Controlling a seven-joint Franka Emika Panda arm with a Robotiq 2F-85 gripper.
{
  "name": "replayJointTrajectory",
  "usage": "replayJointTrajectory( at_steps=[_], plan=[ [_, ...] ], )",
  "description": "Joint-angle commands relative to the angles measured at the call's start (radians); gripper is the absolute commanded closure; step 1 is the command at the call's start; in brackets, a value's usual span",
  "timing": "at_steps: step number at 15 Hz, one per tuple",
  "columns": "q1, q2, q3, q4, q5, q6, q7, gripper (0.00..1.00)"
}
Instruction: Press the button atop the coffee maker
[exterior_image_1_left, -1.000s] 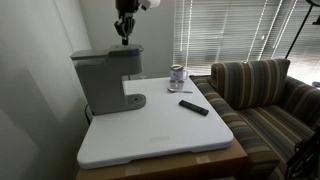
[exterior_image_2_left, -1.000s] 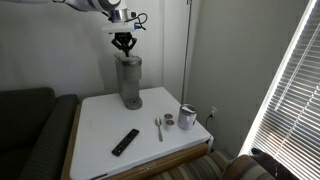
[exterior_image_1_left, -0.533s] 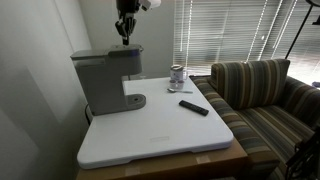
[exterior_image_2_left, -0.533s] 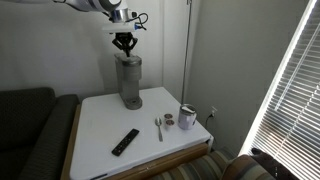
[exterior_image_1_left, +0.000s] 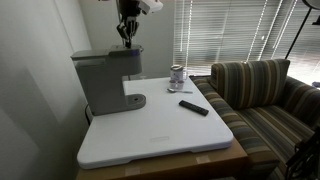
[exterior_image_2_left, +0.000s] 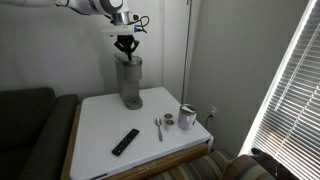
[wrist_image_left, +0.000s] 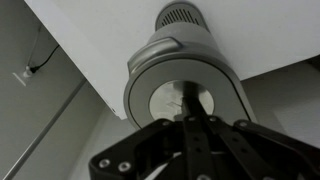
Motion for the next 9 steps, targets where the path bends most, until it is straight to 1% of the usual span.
replayJointTrajectory(
  at_steps=[1,6,9],
  plan=[
    [-0.004,0.008,-0.009,-0.029,-0.004,0.024,0.032,1.00],
    [-0.004,0.016,-0.003,-0.035,0.000,0.024,0.046,1.00],
    [-0.005,0.015,-0.003,-0.046,0.001,0.002,0.054,1.00]
  ],
)
